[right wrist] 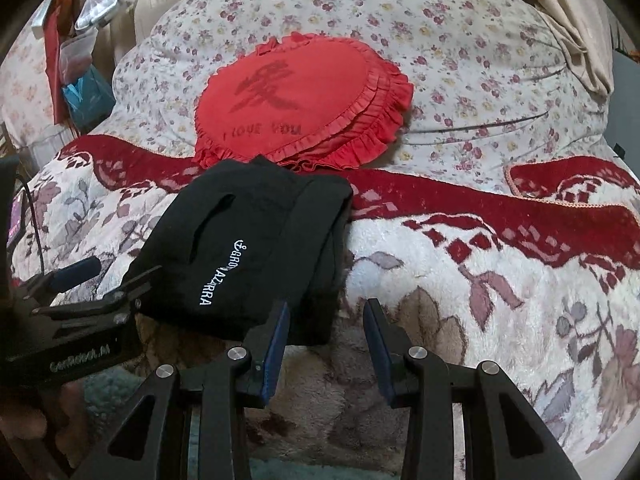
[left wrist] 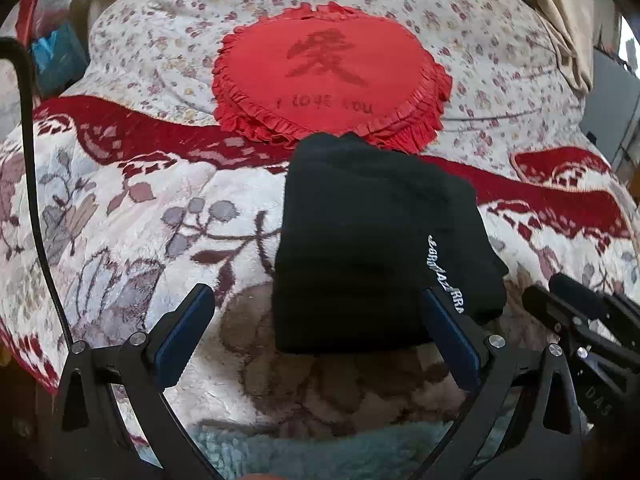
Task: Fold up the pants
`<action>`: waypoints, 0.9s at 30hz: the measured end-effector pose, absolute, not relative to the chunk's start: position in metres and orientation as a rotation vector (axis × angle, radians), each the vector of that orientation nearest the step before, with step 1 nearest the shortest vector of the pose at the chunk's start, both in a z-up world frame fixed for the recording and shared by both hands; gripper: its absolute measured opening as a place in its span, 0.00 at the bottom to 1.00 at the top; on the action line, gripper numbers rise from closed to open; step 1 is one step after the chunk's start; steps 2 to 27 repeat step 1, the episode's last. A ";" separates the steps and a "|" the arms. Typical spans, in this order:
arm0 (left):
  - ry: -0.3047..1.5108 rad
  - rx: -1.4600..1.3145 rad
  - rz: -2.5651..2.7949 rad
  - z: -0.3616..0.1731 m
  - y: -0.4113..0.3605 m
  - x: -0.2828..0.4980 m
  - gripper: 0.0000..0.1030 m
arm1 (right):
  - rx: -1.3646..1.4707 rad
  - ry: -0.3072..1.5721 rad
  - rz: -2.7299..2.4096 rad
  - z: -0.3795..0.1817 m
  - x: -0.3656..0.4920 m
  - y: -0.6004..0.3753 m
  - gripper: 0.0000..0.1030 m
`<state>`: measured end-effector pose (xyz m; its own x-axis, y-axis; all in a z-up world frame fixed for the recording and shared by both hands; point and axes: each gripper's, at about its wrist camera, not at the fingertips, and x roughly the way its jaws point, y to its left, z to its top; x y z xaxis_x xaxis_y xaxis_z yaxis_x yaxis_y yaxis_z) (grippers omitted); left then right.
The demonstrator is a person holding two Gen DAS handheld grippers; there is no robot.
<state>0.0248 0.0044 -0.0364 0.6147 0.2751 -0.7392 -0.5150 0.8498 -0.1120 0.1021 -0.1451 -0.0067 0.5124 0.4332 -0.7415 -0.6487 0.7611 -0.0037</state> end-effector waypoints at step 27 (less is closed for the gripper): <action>0.792 -0.323 0.462 -0.037 0.003 0.026 1.00 | -0.297 0.798 0.663 -0.007 0.102 -0.145 0.36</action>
